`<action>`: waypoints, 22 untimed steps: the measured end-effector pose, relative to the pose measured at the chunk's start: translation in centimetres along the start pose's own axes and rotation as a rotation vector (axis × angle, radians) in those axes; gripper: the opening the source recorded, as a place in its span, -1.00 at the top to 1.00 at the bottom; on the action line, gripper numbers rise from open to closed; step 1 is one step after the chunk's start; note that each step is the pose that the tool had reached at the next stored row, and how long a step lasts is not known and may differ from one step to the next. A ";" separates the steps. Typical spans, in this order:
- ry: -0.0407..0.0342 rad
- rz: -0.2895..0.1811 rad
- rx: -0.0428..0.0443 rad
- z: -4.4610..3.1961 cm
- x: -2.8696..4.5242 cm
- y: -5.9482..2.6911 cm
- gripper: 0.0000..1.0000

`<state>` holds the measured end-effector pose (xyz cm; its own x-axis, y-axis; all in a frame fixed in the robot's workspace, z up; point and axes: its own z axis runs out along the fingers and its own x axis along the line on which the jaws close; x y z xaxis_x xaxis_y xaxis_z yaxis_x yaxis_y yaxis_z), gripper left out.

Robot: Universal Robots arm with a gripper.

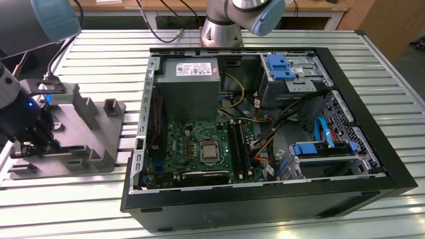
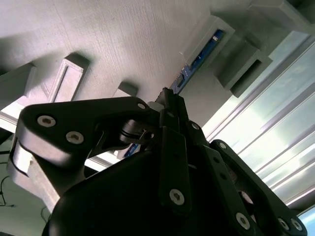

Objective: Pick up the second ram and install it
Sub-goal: 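Pick up the second ram and move it above second insertion slot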

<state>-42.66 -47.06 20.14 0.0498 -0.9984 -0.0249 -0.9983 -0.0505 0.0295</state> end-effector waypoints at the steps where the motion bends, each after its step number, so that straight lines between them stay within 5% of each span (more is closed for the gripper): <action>1: 0.0000 0.000 0.0000 -0.08 0.00 0.00 0.73; 22: -0.0028 0.000 0.0001 -1.20 -0.03 0.04 0.73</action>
<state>-42.66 -47.06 21.34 0.0498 -0.9984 -0.0277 -0.9983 -0.0506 0.0294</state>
